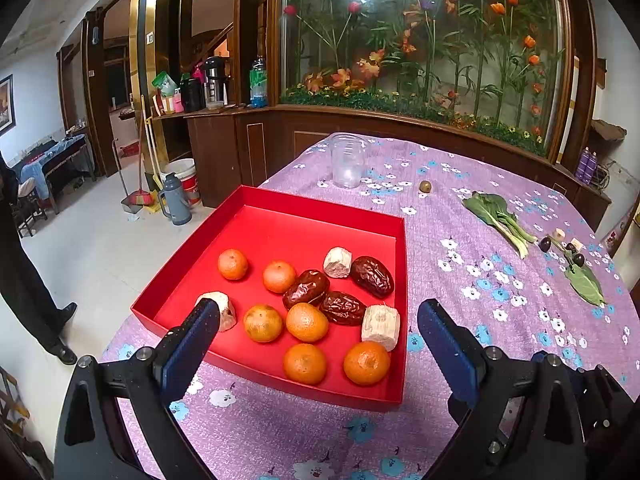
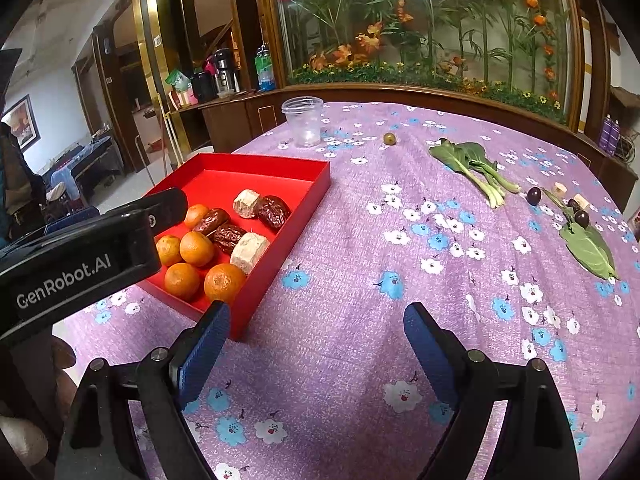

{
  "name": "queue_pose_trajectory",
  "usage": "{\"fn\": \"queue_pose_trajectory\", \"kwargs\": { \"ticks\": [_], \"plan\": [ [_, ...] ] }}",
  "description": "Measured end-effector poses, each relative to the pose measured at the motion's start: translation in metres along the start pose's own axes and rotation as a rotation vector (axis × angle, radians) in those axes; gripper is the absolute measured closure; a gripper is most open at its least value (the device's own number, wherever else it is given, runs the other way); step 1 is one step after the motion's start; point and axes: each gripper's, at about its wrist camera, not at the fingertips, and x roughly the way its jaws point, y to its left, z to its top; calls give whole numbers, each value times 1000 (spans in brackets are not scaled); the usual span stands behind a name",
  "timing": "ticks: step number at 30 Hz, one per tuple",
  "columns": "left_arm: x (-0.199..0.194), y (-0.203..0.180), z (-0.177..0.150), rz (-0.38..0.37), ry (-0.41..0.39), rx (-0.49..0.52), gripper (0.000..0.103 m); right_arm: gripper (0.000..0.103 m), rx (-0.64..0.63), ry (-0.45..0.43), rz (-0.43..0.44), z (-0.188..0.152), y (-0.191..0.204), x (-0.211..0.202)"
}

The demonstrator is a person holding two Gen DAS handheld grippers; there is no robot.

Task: Organize fruits

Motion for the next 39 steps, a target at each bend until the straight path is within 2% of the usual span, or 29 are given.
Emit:
{"fn": "queue_pose_trajectory", "kwargs": {
  "ticks": [16,21,25,31,35,39],
  "plan": [
    [7,3,-4,0,6,-8,4,11,-4,18,0,-2,4,4],
    [4,8,-6,7,-19,-28,4,11,-4,24,0,-3,5,5],
    [-10,11,-4,37,-86,-44,4,11,-11,14,-1,-3,7,3],
    [-51,20,0,130,-270,-62,2,11,-27,7,9,-3,13,1],
    [-77,27,4,174,-365,-70,0,11,-39,-13,10,-2,17,-3],
    [-86,33,11,190,-369,-56,0,11,-58,-53,14,0,23,-11]
  ]
}}
